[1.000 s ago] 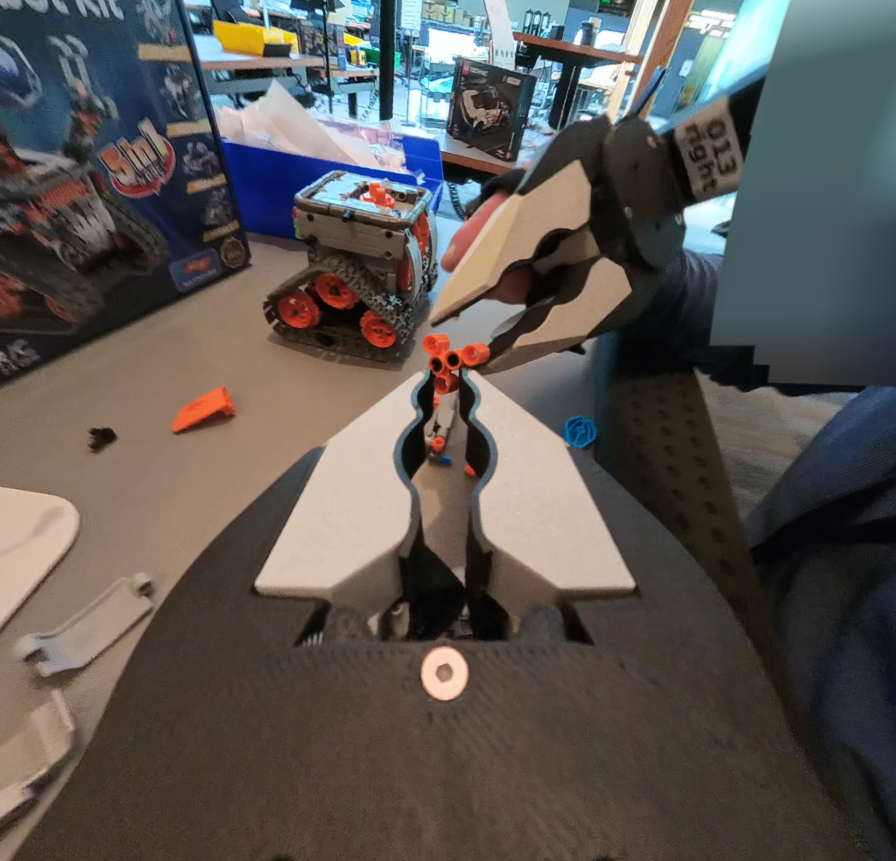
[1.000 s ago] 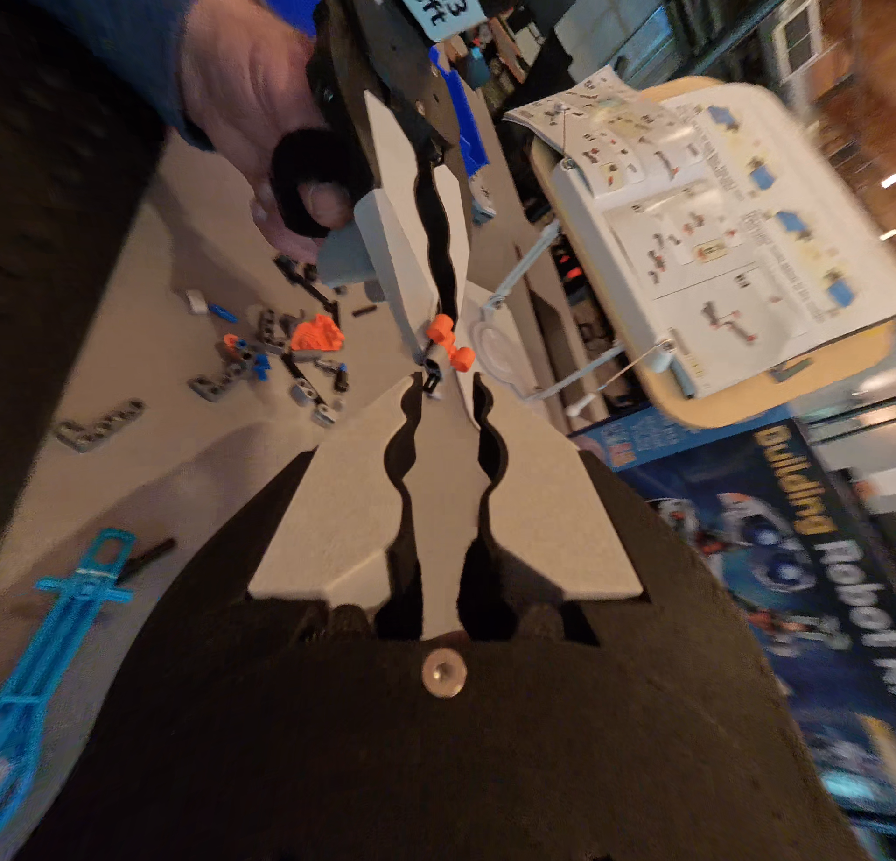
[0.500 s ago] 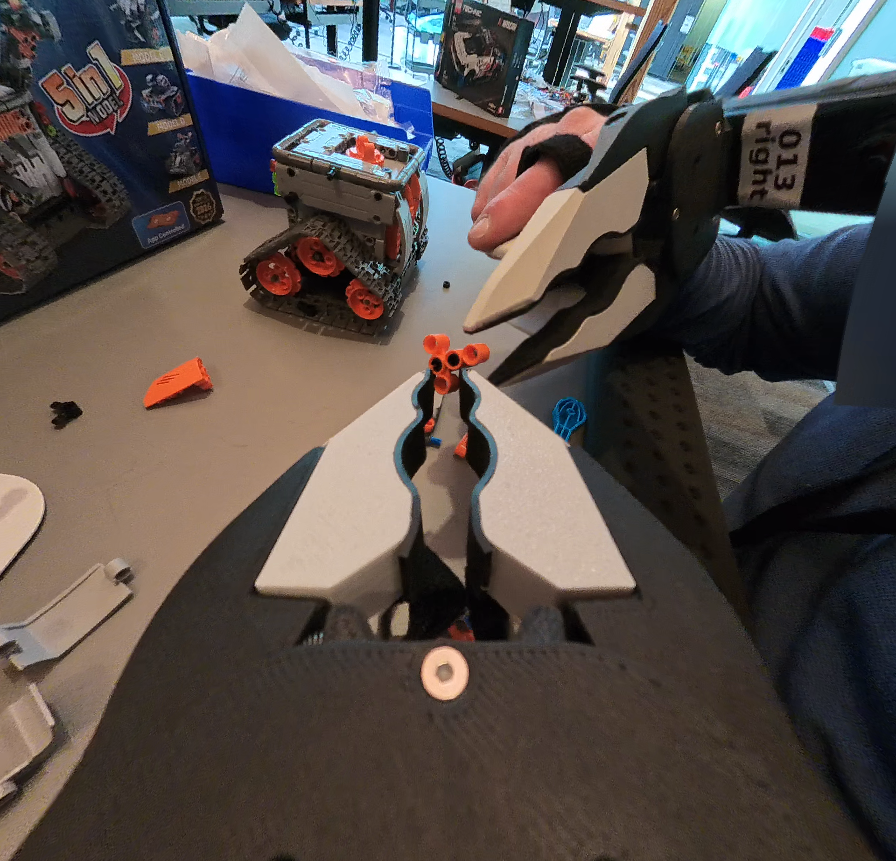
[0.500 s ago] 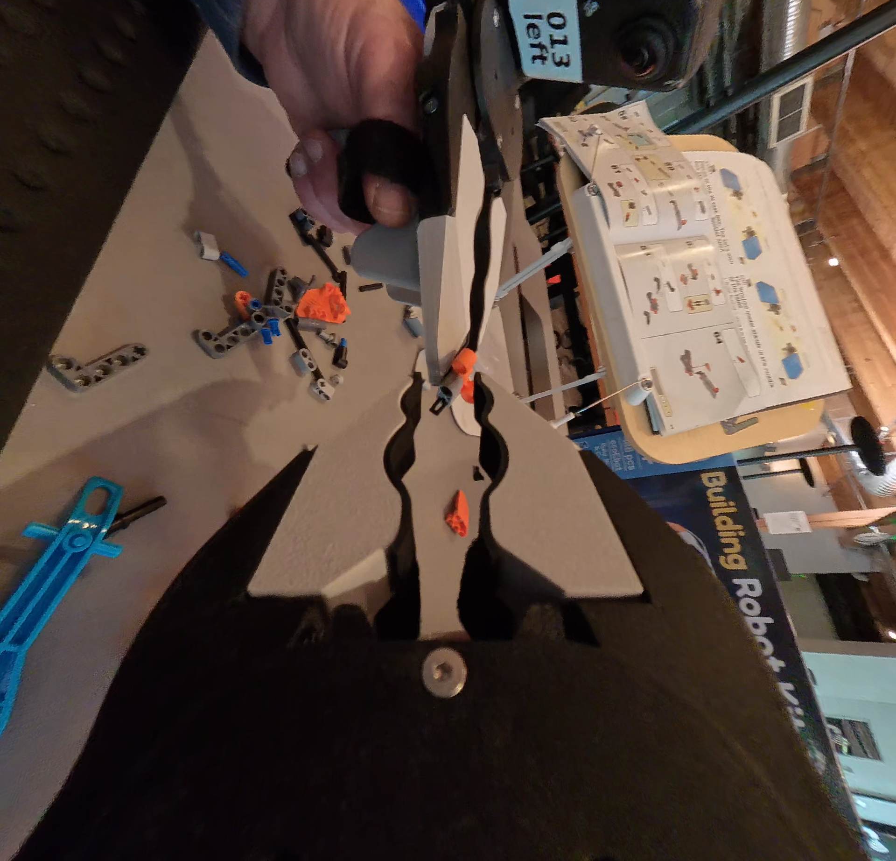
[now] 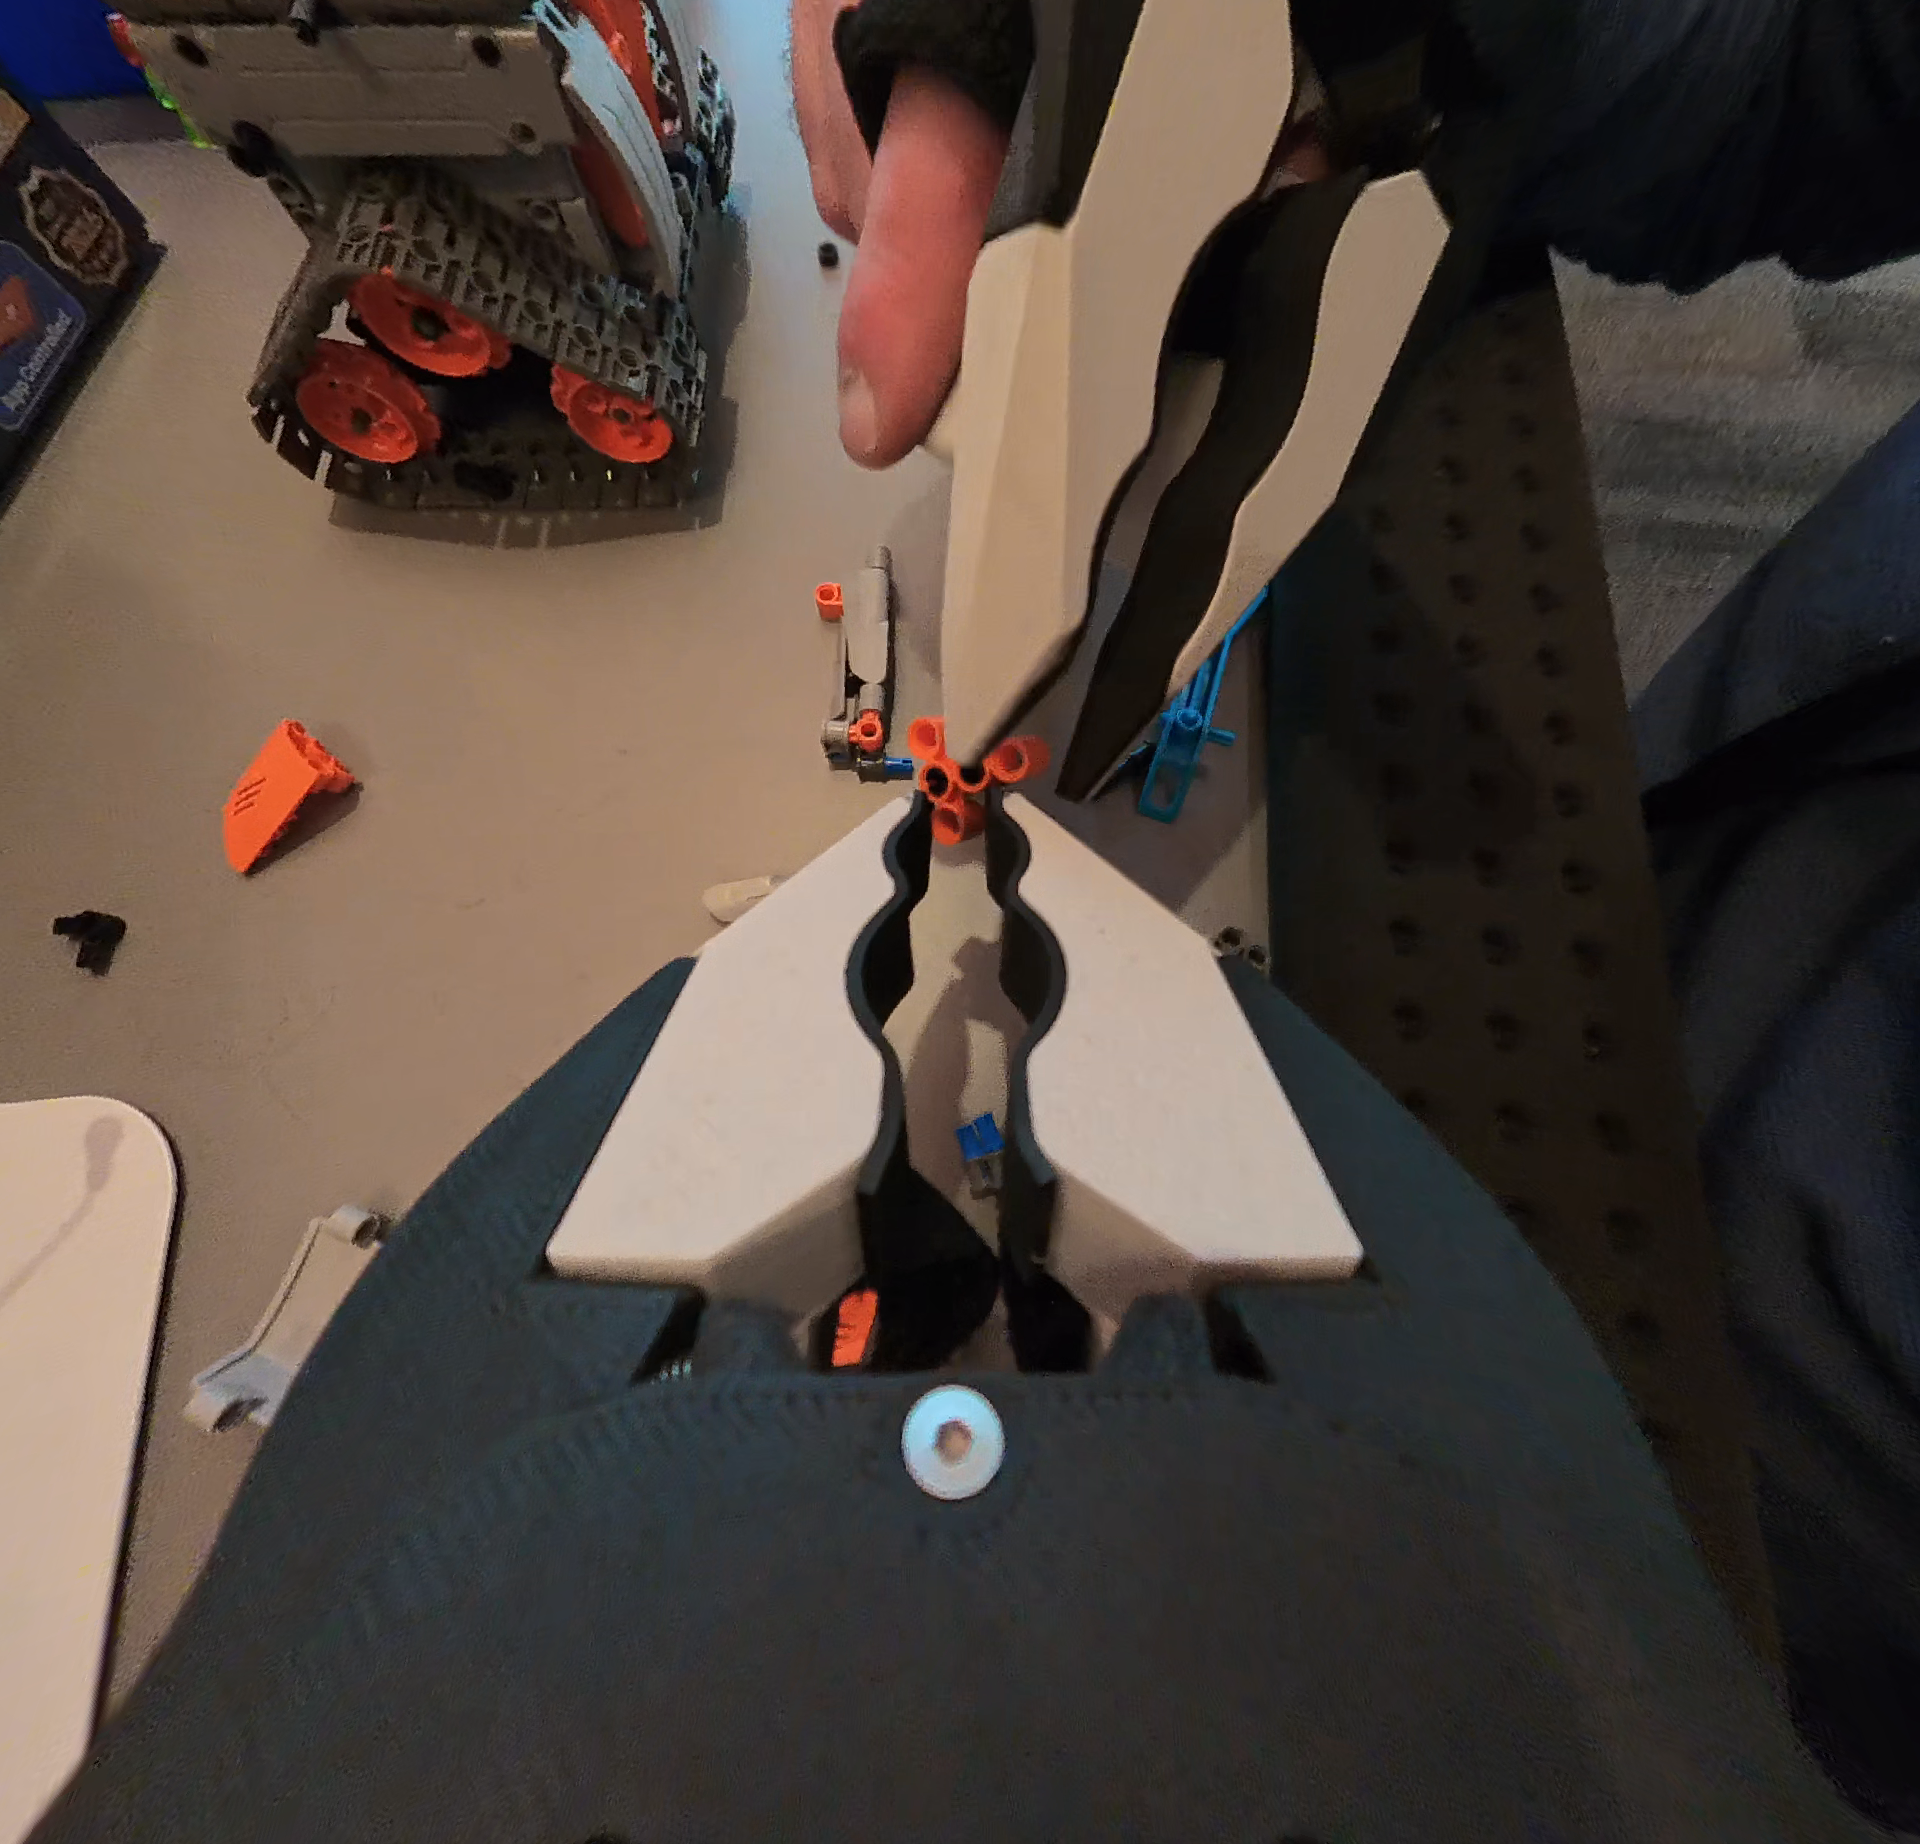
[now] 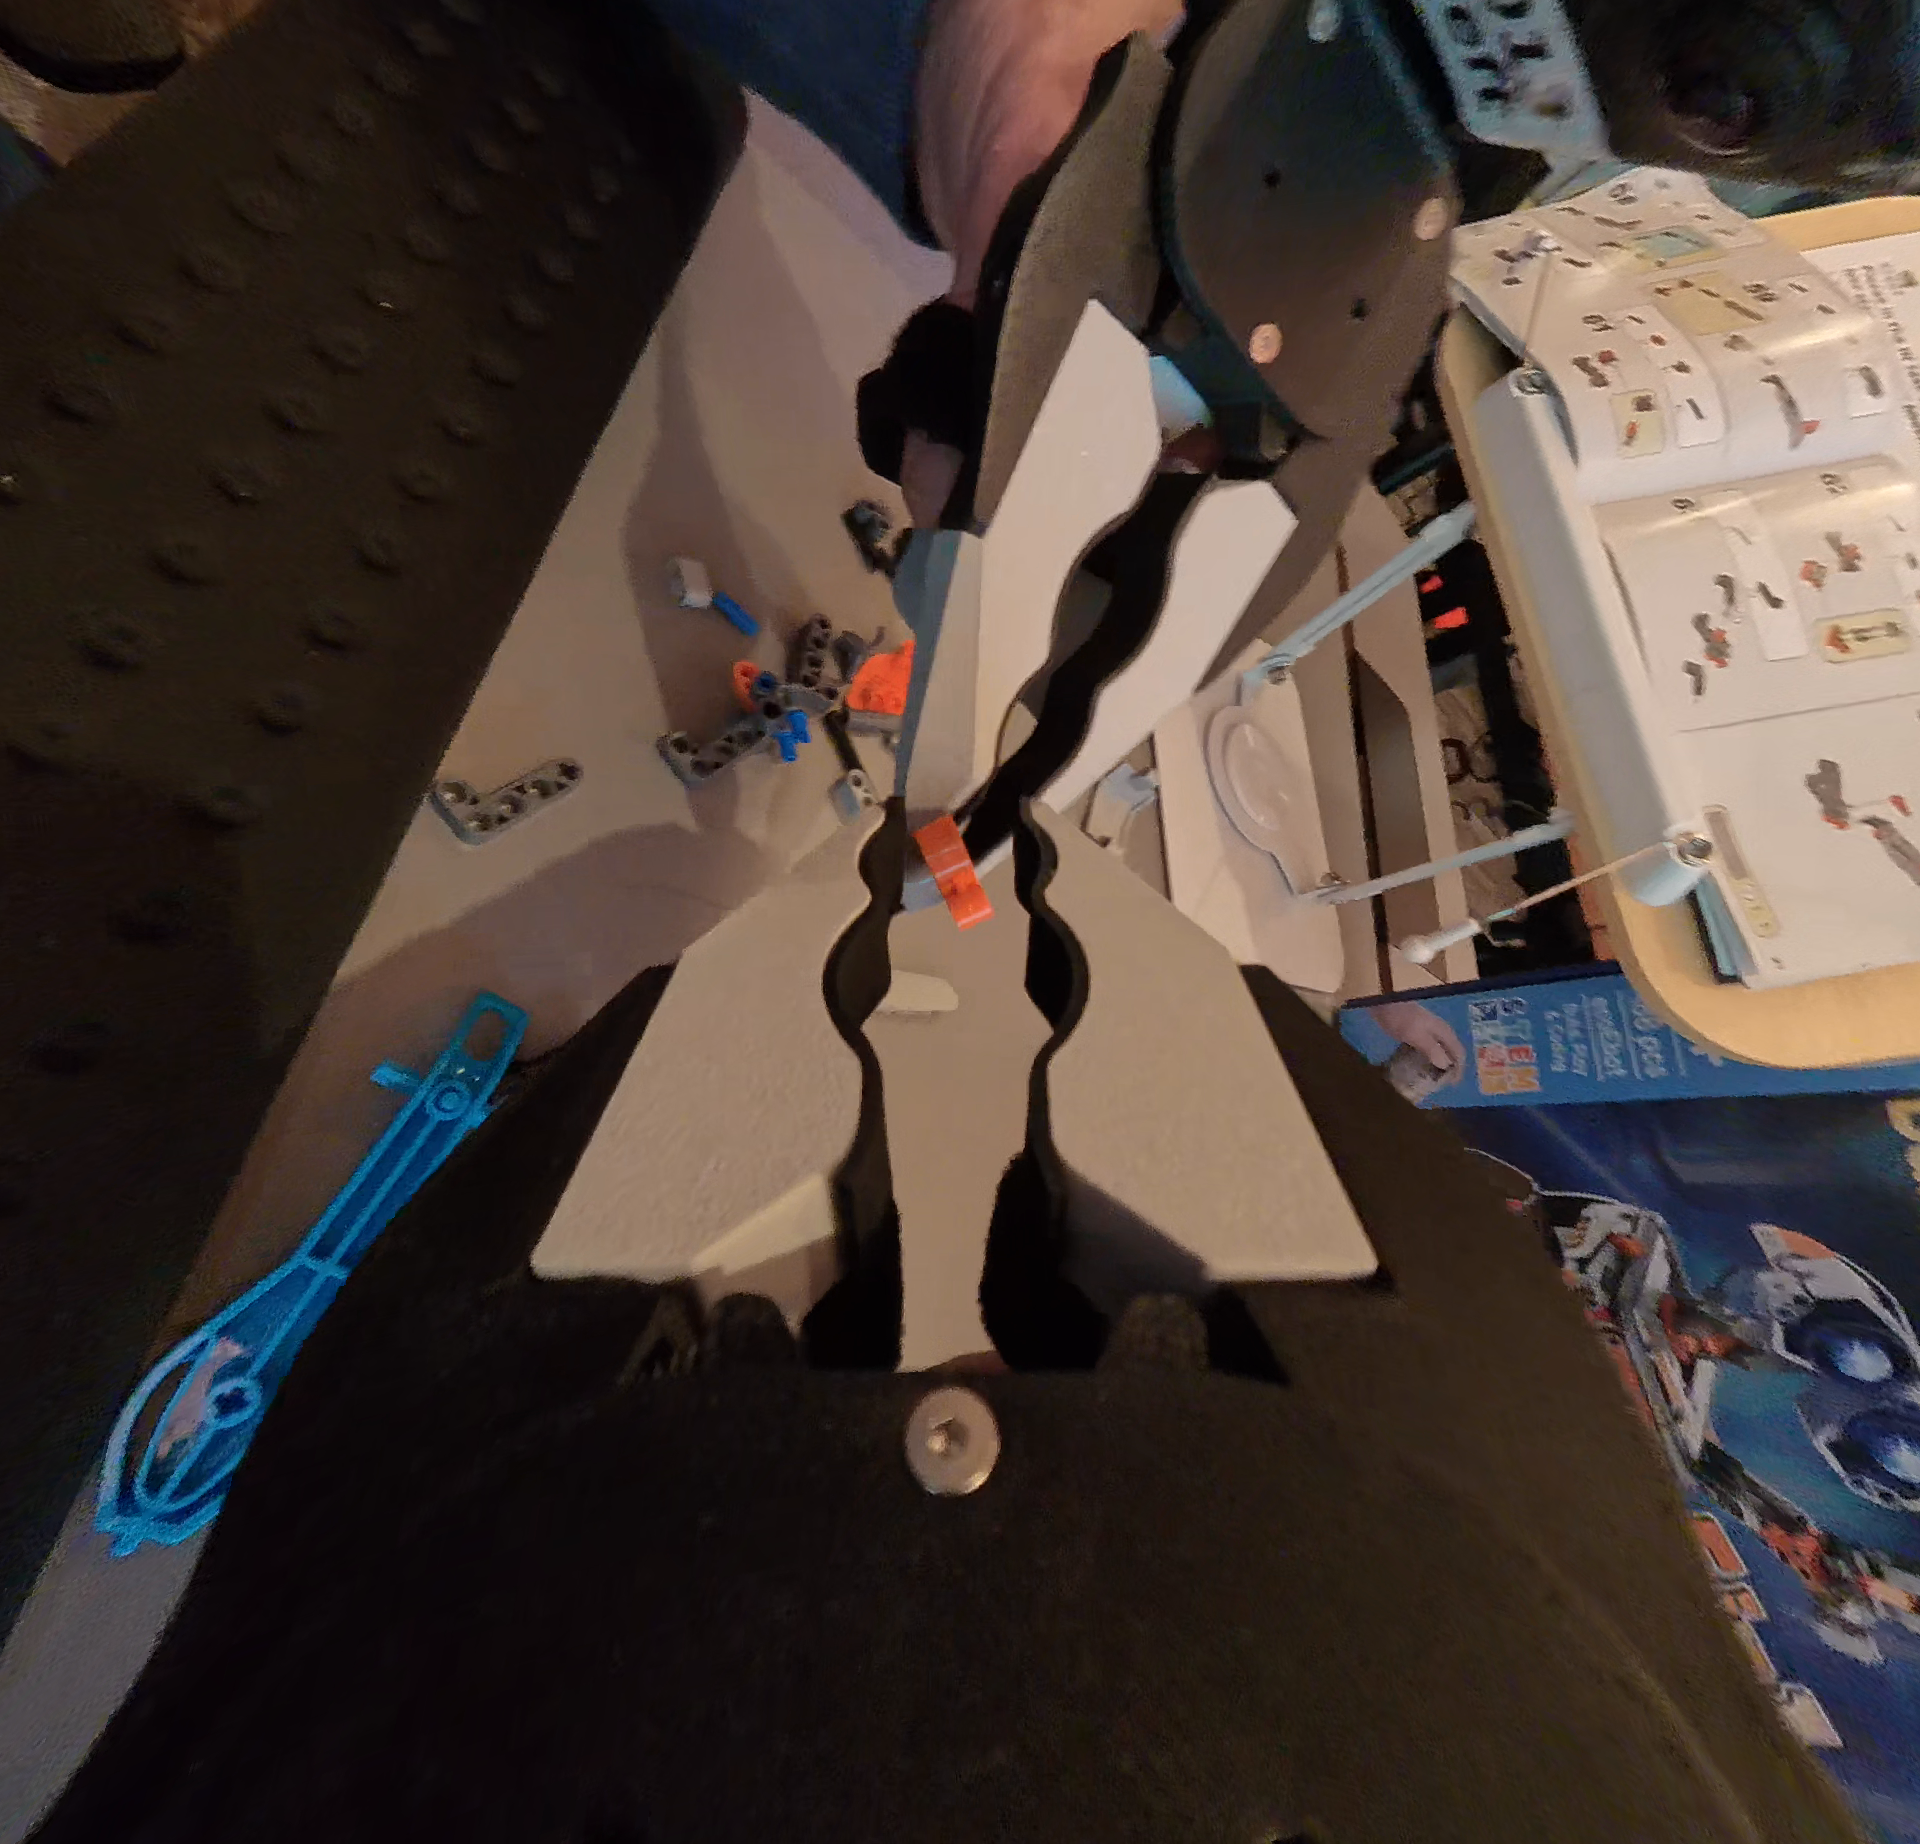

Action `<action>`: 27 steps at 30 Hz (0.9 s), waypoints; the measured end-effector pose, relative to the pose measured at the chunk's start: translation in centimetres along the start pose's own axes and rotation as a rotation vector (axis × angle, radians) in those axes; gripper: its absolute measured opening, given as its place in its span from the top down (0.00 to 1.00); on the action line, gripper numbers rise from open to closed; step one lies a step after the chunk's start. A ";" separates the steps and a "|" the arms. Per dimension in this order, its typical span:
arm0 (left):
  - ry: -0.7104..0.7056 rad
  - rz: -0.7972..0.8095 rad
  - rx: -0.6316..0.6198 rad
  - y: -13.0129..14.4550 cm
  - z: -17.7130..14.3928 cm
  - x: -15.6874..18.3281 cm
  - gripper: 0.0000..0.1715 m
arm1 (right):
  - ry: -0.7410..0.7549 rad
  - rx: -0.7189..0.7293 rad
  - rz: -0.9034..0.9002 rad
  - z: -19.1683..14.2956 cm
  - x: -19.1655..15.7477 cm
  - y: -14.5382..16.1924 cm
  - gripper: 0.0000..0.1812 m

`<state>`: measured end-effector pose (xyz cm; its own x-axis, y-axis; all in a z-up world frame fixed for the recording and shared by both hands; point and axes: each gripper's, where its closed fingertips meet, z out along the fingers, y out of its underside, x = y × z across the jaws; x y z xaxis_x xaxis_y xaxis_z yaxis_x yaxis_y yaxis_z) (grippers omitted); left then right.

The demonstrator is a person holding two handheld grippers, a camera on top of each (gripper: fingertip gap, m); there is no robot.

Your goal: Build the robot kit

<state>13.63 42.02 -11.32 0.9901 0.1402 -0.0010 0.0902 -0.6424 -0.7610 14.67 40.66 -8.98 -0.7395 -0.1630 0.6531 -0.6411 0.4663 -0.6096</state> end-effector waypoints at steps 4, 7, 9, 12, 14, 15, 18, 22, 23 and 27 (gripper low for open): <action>-0.010 0.055 -0.059 0.2 0.4 0.1 0.95 | -0.036 -0.042 -0.006 0.4 -0.8 0.8 0.94; -0.012 0.070 -0.074 0.2 0.3 0.0 0.95 | -0.033 -0.040 -0.005 0.4 -0.7 0.8 0.96; -0.008 0.066 -0.065 0.0 0.1 0.0 0.95 | -0.029 -0.021 0.021 0.4 -0.6 0.6 0.96; -0.006 0.060 -0.049 -0.2 -0.1 -0.2 0.95 | -0.025 0.002 0.047 0.3 -0.3 0.5 0.96; -0.016 0.052 -0.028 -0.4 -0.2 -0.5 0.95 | -0.015 0.016 0.080 0.3 0.1 0.5 0.96; -0.022 0.043 -0.009 -0.6 -0.4 -0.6 0.95 | -0.007 0.029 0.105 0.2 0.4 0.5 0.96; -0.044 0.016 0.050 -1.3 -1.0 -1.1 0.95 | 0.014 0.090 0.201 -0.4 1.6 0.4 0.97; -0.080 -0.007 0.112 -1.8 -1.6 -1.6 0.95 | 0.020 0.154 0.307 -0.6 2.6 0.3 0.97; -0.096 -0.010 0.140 -2.0 -1.8 -1.9 0.95 | 0.029 0.173 0.342 -0.7 3.0 0.2 0.97; -0.185 -0.029 0.266 -3.1 -3.2 -2.9 0.91 | 0.078 0.268 0.529 -1.5 5.3 0.3 0.97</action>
<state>10.86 41.21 -6.87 0.9490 0.3058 -0.0762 0.0626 -0.4199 -0.9054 10.85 41.25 -5.04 -0.9618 0.1001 0.2547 -0.2268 0.2293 -0.9466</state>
